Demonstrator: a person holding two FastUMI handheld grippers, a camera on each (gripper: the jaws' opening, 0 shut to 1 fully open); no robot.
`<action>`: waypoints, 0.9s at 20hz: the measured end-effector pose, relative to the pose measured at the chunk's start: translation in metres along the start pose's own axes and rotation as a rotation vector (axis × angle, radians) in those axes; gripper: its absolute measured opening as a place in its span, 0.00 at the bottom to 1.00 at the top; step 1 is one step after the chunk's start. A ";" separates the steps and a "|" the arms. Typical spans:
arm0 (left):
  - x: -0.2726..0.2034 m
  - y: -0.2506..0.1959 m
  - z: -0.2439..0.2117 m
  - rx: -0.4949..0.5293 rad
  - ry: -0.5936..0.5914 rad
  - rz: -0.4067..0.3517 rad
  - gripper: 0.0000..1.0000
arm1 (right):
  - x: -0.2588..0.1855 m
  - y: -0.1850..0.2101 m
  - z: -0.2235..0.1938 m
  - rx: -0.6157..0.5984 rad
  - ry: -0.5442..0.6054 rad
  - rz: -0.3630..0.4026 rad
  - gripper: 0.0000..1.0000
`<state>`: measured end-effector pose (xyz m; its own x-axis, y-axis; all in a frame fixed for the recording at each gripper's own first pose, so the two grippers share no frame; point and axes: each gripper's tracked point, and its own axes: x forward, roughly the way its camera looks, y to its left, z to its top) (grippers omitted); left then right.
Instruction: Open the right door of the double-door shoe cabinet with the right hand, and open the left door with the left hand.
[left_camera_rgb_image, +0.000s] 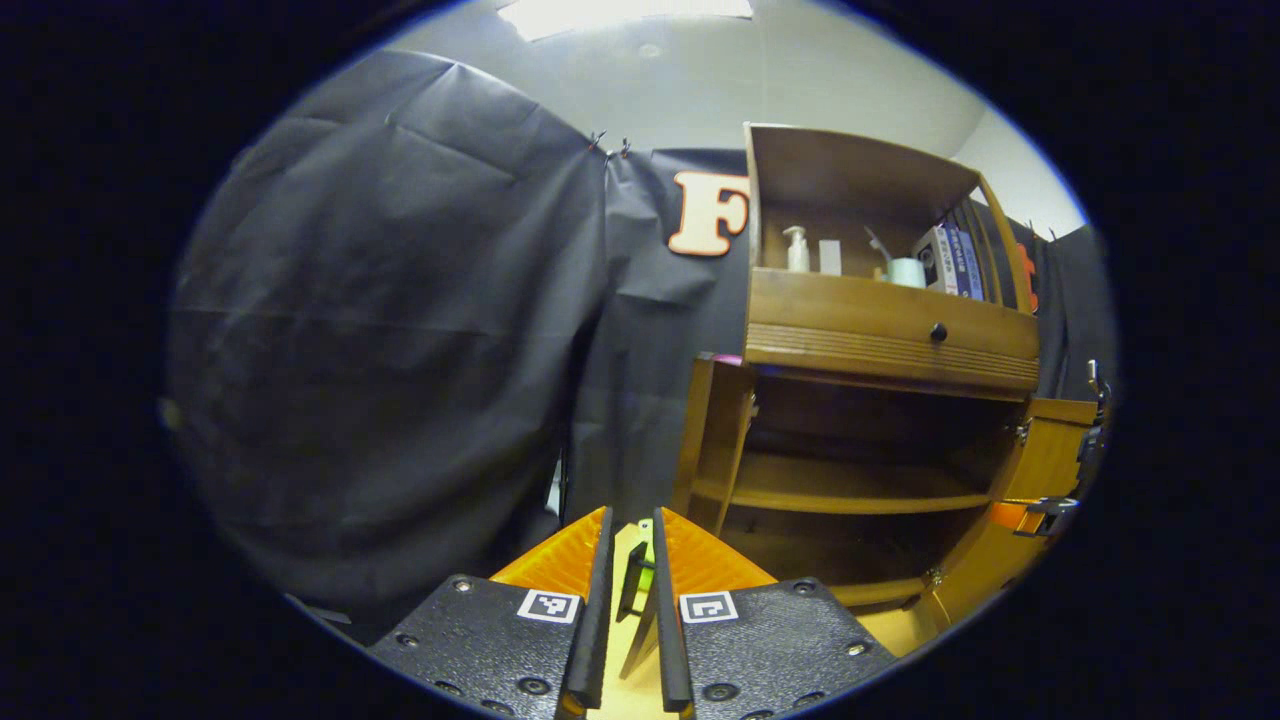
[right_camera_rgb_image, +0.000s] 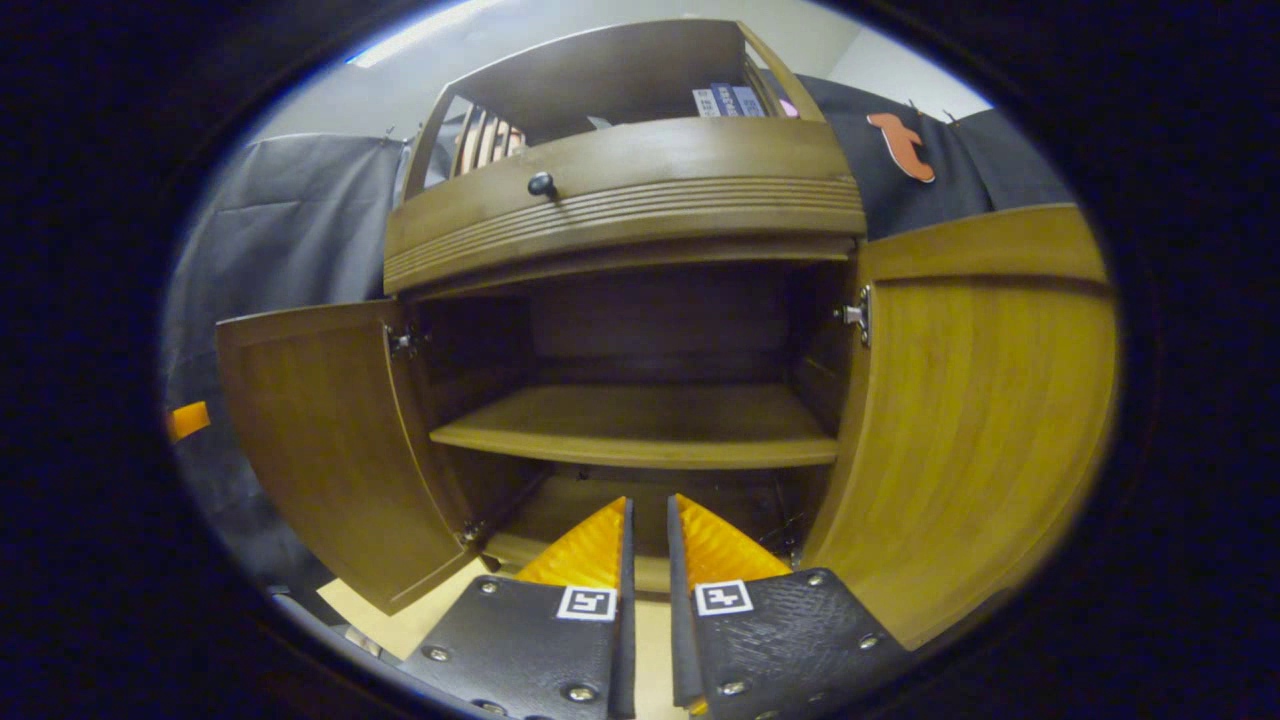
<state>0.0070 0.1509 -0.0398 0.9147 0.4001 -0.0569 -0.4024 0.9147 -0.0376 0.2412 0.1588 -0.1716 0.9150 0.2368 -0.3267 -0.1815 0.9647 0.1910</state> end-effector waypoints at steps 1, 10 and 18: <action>-0.002 -0.009 0.009 -0.002 -0.020 -0.017 0.14 | 0.000 0.001 0.008 -0.003 -0.018 0.004 0.15; 0.017 -0.102 0.033 0.012 -0.066 -0.214 0.23 | -0.019 0.001 0.059 0.016 -0.162 -0.017 0.14; 0.030 -0.220 0.030 -0.006 -0.059 -0.491 0.23 | -0.050 -0.002 0.078 0.009 -0.214 -0.072 0.15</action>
<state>0.1235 -0.0364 -0.0033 0.9968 -0.0751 0.0256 0.0763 0.9957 -0.0518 0.2243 0.1364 -0.0833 0.9811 0.1370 -0.1364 -0.1110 0.9768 0.1829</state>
